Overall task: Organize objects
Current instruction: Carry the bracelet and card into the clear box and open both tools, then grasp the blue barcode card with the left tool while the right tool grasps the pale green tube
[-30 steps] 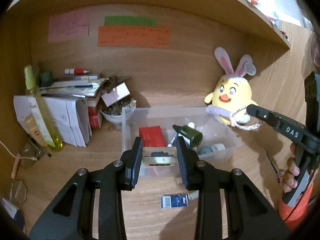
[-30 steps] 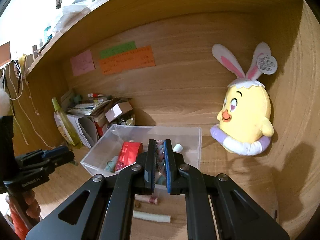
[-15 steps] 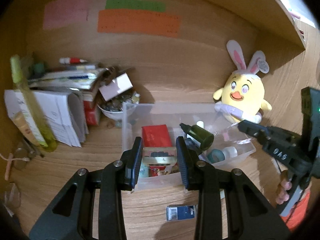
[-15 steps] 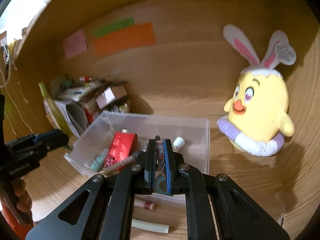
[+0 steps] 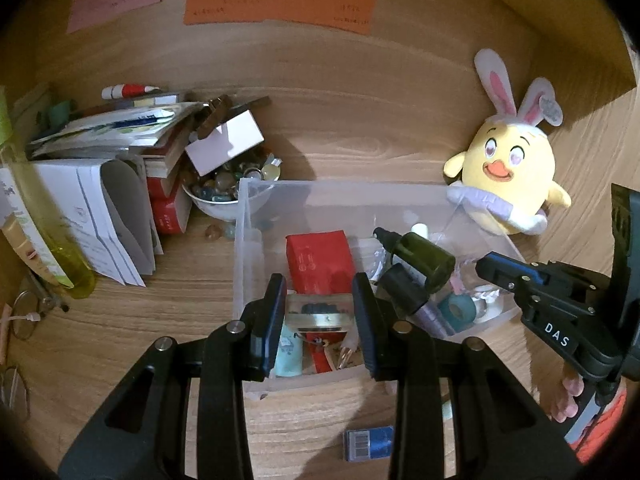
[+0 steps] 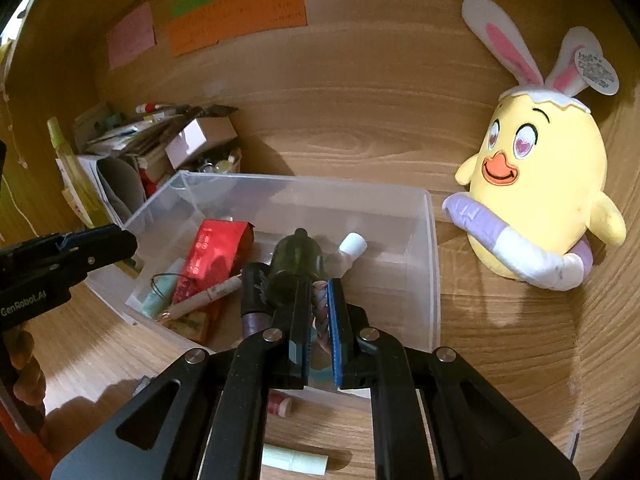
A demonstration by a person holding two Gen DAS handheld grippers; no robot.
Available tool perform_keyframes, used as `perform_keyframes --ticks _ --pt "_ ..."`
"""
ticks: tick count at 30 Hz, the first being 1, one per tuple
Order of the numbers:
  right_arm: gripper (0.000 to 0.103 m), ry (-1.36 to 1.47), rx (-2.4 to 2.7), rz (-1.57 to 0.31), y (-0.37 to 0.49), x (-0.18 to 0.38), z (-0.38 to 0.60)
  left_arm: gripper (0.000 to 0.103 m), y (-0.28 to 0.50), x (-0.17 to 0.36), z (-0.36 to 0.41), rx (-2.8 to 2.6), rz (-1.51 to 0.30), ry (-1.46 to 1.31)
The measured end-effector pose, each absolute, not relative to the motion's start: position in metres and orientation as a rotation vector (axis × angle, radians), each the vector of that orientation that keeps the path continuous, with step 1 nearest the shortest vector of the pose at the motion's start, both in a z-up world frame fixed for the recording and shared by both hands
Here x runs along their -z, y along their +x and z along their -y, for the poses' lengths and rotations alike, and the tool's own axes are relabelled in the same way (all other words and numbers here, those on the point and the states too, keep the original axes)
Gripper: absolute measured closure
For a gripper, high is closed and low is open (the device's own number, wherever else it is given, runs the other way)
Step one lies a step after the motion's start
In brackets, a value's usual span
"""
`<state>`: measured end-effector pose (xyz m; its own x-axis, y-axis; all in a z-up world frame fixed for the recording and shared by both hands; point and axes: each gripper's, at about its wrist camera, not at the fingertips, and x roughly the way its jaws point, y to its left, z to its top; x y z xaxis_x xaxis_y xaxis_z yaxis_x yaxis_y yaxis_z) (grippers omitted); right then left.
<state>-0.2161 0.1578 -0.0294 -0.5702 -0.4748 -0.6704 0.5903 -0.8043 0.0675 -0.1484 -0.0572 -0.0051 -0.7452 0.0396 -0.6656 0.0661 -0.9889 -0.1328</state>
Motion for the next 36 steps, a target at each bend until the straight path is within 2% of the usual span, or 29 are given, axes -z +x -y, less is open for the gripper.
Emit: perform_keyframes --ticks 9,11,13,16,18,22,24,27,32,36 --pt "0.095 0.931 2.336 -0.263 -0.212 0.032 -0.152 0.070 -0.150 0.008 0.057 2.912 -0.243 1.137" --pt "0.089 0.928 2.338 -0.277 -0.209 0.032 -0.151 0.070 -0.147 0.004 0.056 2.921 -0.235 1.124" --pt "0.074 0.917 2.344 -0.275 -0.207 0.030 -0.151 0.069 -0.143 0.000 0.053 2.933 -0.221 1.110" --pt "0.065 0.888 2.357 -0.273 -0.203 0.023 -0.154 0.060 -0.135 -0.007 0.049 2.948 -0.196 1.087" --pt "0.062 0.872 2.359 -0.267 -0.199 0.018 -0.156 0.049 -0.128 -0.012 0.045 2.962 -0.181 1.062" --pt "0.051 0.840 2.352 -0.237 -0.188 0.007 -0.165 0.042 -0.114 -0.019 0.038 2.977 -0.121 1.018" --pt "0.043 0.829 2.347 -0.229 -0.182 0.003 -0.170 0.034 -0.107 -0.021 0.035 2.982 -0.101 1.009" --pt "0.032 0.827 2.327 -0.206 -0.173 -0.001 -0.178 0.031 -0.098 -0.022 0.032 2.993 -0.094 1.014" --pt "0.030 0.818 2.319 -0.208 -0.158 -0.004 -0.189 0.022 -0.086 -0.015 0.030 2.991 -0.098 1.042" --pt "0.030 0.835 2.303 -0.241 -0.147 0.002 -0.195 0.022 -0.078 -0.003 0.029 2.971 -0.086 1.101"
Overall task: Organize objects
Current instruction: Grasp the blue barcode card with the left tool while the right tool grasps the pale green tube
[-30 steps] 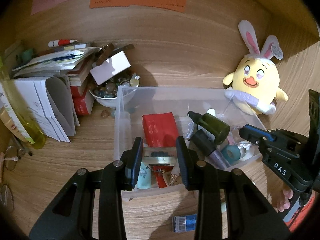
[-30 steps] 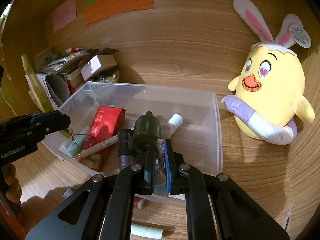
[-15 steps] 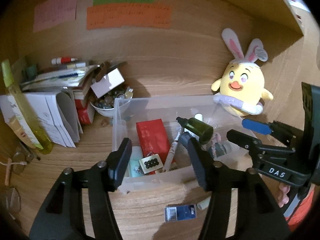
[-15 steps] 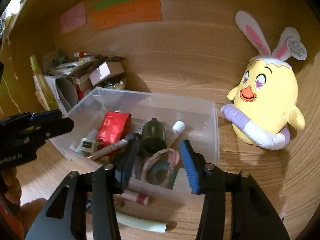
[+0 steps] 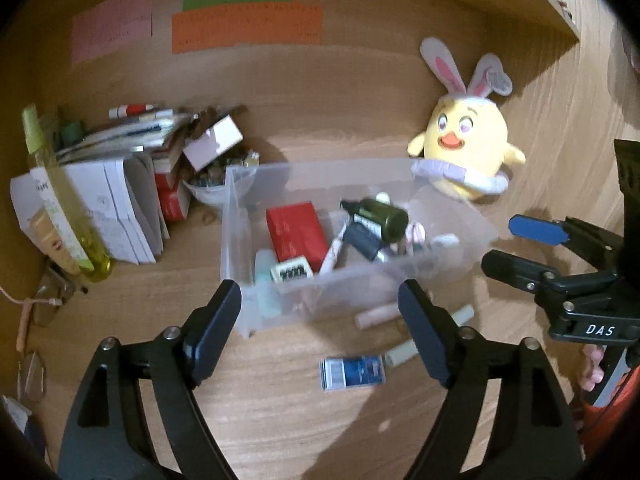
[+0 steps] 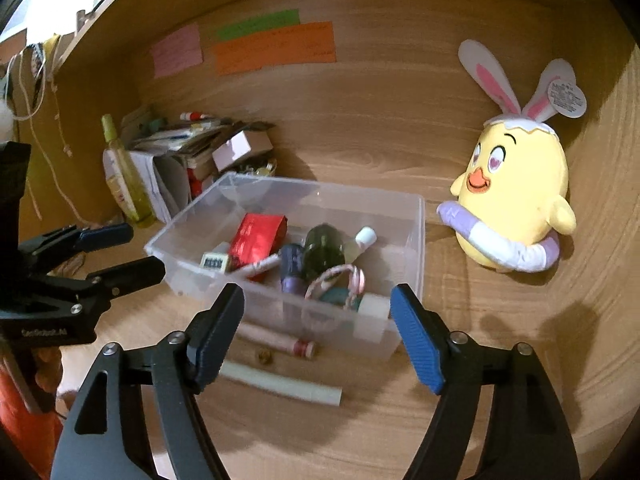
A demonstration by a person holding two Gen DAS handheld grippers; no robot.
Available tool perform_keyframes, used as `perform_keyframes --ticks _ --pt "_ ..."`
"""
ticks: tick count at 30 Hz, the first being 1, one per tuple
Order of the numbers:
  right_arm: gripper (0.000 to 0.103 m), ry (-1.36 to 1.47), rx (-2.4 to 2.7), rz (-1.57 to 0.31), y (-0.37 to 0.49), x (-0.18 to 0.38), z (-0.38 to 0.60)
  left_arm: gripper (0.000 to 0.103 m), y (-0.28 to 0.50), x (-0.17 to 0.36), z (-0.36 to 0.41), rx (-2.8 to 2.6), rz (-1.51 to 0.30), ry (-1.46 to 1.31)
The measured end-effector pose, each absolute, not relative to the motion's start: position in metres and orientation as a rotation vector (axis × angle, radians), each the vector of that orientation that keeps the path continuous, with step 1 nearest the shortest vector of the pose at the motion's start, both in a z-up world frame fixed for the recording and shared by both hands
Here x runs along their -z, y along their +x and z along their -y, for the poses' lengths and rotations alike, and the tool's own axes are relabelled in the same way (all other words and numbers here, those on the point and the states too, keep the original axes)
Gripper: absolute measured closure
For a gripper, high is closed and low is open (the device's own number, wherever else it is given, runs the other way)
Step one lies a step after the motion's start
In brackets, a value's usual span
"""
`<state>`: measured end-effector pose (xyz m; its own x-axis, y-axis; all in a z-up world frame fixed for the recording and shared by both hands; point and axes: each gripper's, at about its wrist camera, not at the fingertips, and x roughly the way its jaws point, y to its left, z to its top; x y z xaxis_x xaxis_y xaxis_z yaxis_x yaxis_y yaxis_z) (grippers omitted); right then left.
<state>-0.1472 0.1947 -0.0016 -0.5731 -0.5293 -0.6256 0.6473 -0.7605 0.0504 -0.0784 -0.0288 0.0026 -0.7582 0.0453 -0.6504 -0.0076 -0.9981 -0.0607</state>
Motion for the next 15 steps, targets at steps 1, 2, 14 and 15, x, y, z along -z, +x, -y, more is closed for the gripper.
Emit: perform_keyframes --ticks 1,2,14,15 --pt "0.030 0.848 2.295 -0.250 -0.145 0.005 -0.195 0.022 -0.077 0.000 0.029 -2.914 0.085 -1.094" --pt "0.030 0.861 2.288 -0.252 -0.144 0.009 -0.195 0.022 -0.076 0.004 0.029 -2.907 0.084 -1.111" --pt "0.030 1.081 2.082 -0.317 -0.143 0.069 -0.166 0.022 -0.065 0.050 0.032 -2.820 0.089 -1.326" --pt "0.030 1.088 2.069 -0.337 -0.144 0.072 -0.162 0.022 -0.065 0.054 0.032 -2.812 0.096 -1.339"
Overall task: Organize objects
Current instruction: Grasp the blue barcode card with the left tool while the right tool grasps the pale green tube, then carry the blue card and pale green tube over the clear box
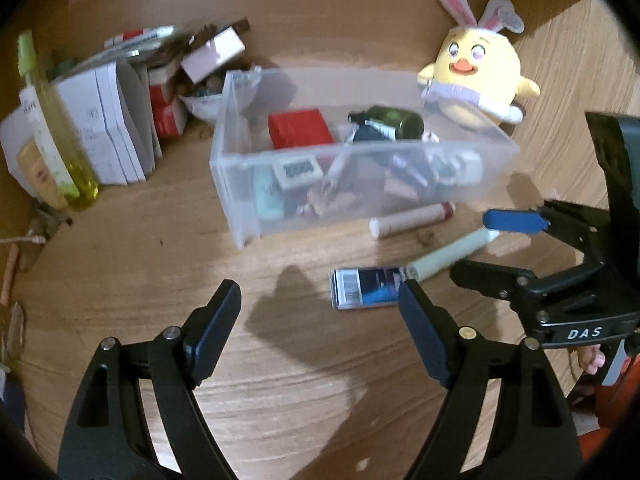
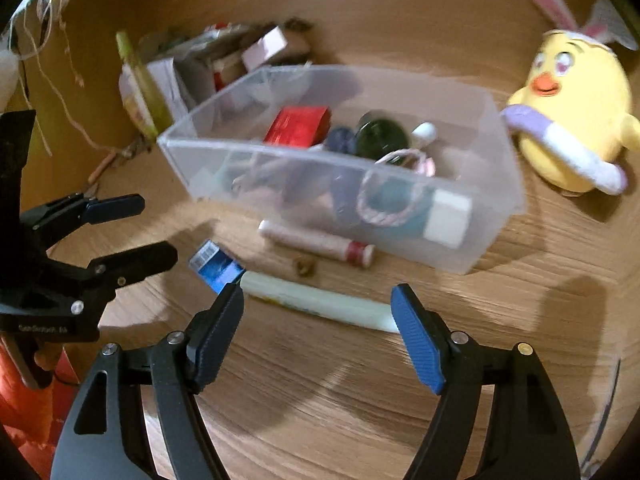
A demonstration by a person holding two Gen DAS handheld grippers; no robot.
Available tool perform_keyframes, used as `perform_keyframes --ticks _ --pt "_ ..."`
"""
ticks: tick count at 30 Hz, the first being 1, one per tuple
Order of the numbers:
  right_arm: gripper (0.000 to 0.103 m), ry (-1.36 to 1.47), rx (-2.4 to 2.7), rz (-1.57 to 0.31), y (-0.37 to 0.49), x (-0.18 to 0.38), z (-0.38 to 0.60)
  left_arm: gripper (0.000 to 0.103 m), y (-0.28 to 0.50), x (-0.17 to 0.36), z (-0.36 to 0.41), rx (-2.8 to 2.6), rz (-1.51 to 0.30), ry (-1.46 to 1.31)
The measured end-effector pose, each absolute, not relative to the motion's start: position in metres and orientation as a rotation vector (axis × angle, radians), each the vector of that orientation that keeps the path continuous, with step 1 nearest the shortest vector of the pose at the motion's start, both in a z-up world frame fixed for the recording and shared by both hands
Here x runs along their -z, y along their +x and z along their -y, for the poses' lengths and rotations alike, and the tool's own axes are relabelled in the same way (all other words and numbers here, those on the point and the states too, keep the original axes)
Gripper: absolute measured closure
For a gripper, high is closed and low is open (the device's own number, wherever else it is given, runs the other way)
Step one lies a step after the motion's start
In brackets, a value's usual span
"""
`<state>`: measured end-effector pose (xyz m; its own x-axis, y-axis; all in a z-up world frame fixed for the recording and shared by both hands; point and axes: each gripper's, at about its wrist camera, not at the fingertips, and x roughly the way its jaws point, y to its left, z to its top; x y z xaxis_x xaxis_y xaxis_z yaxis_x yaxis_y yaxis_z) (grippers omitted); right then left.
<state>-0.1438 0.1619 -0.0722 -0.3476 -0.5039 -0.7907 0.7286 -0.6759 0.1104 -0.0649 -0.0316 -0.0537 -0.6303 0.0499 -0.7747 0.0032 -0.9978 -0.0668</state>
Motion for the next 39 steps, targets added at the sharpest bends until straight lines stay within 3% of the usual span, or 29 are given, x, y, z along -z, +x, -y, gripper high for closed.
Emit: perform_keyframes --ticks 11,16,22,26,34,39 --pt "0.030 1.085 2.042 -0.476 -0.146 0.088 -0.144 0.022 -0.072 0.065 0.023 -2.731 0.103 -1.387" --pt "0.064 1.061 2.024 -0.512 -0.143 0.091 -0.144 0.022 -0.079 0.074 0.016 -2.711 0.055 -1.425" --pt "0.088 1.026 1.991 -0.526 -0.128 0.092 -0.151 0.022 -0.087 0.078 0.010 -2.700 0.004 -1.437" --pt "0.089 1.030 1.979 -0.490 -0.123 0.093 -0.159 0.022 -0.091 0.078 0.006 -2.708 -0.017 -1.427" --pt "0.089 1.030 1.995 -0.426 -0.112 0.090 -0.172 0.055 -0.089 0.076 -0.005 -2.705 -0.080 -1.364" --pt "0.089 0.995 2.030 -0.373 -0.112 0.077 -0.179 0.055 -0.085 0.074 -0.002 -2.706 -0.041 -1.361"
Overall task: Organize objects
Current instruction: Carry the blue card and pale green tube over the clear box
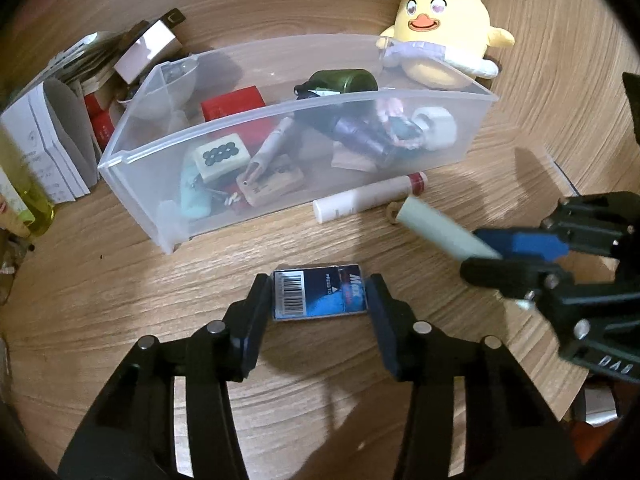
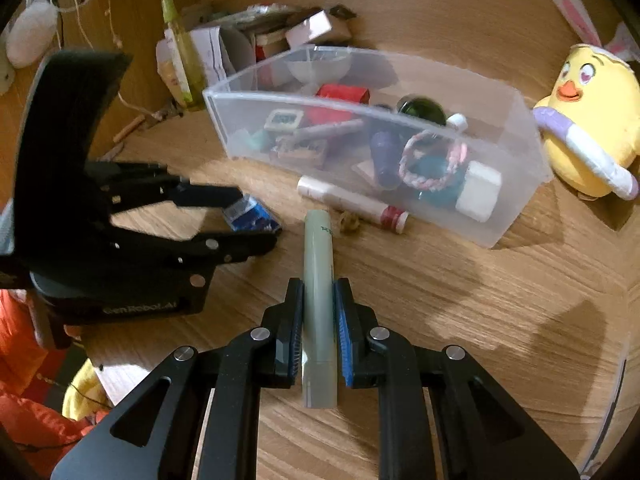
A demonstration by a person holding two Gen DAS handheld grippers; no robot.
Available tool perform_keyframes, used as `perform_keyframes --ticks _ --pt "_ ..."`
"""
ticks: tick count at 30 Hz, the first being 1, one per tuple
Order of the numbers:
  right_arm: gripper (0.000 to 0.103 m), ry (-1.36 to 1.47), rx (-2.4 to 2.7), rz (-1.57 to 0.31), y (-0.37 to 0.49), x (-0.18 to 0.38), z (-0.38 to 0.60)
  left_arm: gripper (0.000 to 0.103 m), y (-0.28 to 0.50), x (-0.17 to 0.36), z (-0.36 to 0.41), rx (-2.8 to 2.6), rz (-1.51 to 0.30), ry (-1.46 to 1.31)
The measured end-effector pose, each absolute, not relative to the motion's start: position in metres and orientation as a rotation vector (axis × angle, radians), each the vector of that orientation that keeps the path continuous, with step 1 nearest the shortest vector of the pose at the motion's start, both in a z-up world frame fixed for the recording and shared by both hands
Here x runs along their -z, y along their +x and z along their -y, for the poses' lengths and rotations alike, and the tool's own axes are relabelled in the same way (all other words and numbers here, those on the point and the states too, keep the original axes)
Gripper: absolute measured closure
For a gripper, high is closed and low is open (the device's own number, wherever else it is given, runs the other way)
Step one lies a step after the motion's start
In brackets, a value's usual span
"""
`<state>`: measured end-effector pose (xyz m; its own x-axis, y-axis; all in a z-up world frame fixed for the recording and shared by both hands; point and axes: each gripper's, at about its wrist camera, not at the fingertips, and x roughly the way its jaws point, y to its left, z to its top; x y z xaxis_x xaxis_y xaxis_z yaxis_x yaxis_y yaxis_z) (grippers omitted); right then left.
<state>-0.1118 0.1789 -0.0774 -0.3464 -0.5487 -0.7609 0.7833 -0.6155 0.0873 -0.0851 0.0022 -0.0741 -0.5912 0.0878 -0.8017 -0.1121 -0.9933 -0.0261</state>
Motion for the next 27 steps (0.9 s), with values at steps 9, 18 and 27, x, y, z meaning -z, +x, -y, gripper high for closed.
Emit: perform_keyframes --ticks 9,18,27 --pt "0.089 0.901 2.102 -0.305 -0.110 0.045 -0.188 0.055 -0.069 0.052 0.003 -2.781 0.035 -1.256" --pt "0.089 0.823 2.163 -0.249 -0.111 0.020 -0.196 0.055 -0.060 0.015 0.010 -2.861 0.081 -1.091" --pt "0.089 0.750 2.220 -0.202 -0.122 -0.004 -0.203 0.055 -0.058 -0.021 0.011 -2.917 0.117 -0.938"
